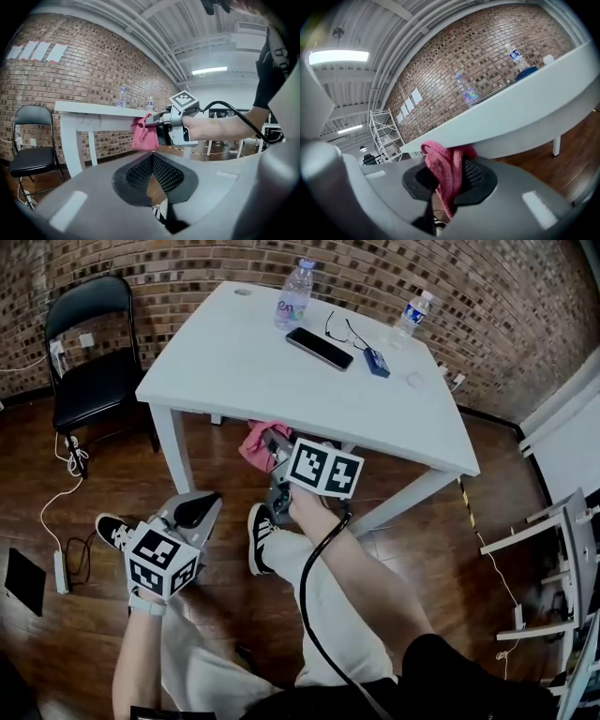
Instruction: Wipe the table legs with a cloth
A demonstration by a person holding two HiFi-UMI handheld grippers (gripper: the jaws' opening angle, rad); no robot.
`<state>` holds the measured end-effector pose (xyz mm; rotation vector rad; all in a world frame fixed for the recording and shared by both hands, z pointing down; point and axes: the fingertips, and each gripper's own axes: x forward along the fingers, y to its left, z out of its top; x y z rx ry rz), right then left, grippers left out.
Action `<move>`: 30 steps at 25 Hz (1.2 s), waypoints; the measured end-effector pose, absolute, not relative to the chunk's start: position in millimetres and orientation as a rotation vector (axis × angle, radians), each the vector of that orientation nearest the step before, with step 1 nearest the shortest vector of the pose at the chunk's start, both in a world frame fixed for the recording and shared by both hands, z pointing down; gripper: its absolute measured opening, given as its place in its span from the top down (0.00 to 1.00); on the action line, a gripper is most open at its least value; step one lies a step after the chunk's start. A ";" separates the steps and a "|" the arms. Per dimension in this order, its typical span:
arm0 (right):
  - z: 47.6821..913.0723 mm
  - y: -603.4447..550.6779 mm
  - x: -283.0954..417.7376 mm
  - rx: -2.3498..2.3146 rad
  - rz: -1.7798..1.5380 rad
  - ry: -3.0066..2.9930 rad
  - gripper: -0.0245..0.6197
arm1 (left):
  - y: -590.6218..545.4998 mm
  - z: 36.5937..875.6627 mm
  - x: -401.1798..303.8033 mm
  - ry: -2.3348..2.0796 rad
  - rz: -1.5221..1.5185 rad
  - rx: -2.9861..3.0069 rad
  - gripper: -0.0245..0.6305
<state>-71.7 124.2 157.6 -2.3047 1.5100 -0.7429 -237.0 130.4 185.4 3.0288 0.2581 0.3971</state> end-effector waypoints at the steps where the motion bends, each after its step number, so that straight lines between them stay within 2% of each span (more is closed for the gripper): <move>1: 156.3 137.1 -64.8 -2.311 -0.735 1.506 0.87 | 140.9 180.8 -232.6 0.255 0.399 3.035 0.97; 14: 152.6 275.1 8.2 -2.369 -0.713 1.458 0.87 | 269.0 176.0 -172.2 0.338 0.454 3.046 0.97; 30: 151.8 458.9 112.7 -2.419 -0.707 1.419 0.87 | 432.1 178.9 -44.3 0.476 0.397 3.060 0.97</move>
